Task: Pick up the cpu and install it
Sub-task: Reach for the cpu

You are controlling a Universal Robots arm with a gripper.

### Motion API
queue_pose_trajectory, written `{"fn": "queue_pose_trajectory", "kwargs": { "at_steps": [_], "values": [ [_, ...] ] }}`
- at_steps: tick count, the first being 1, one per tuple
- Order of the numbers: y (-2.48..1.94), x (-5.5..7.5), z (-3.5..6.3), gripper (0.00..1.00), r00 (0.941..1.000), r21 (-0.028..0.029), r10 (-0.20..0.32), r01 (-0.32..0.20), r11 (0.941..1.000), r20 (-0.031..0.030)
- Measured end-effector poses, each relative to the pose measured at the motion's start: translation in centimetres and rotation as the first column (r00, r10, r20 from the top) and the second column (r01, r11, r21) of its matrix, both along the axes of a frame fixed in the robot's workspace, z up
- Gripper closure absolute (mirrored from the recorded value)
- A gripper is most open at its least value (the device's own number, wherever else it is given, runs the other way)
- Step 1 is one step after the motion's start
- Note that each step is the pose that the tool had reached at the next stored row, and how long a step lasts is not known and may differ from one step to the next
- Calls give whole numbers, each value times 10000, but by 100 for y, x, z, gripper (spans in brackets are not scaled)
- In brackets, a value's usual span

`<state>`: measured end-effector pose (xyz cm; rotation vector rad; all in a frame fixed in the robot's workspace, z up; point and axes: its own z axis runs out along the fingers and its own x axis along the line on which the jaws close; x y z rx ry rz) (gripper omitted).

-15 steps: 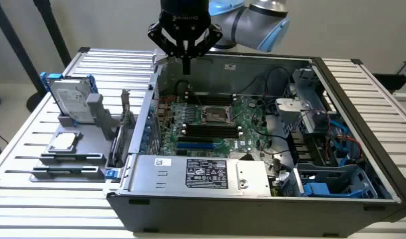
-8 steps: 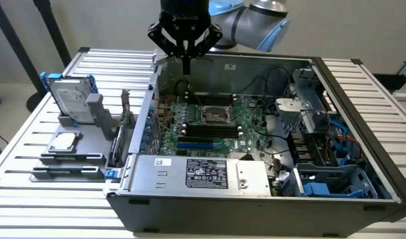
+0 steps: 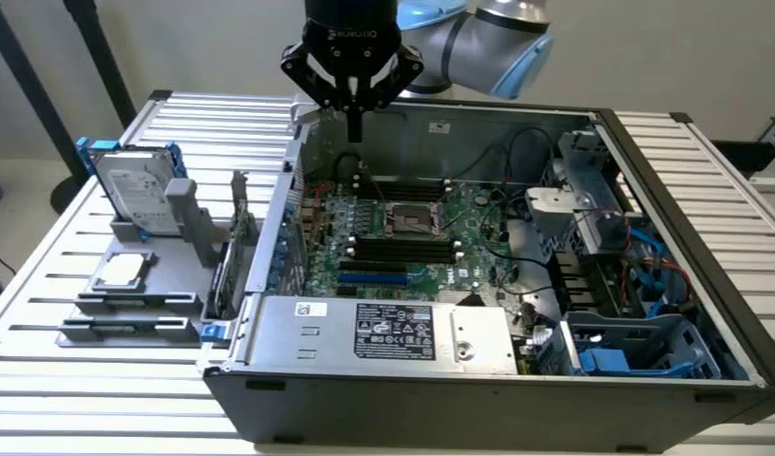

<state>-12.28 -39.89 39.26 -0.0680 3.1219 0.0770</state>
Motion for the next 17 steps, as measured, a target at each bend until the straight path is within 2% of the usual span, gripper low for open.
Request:
{"fn": "queue_pose_trajectory", "kwargs": {
  "at_steps": [17],
  "values": [
    [4,-752,-5,89,10000,-3,-1,1,10000,0]
  ]
}}
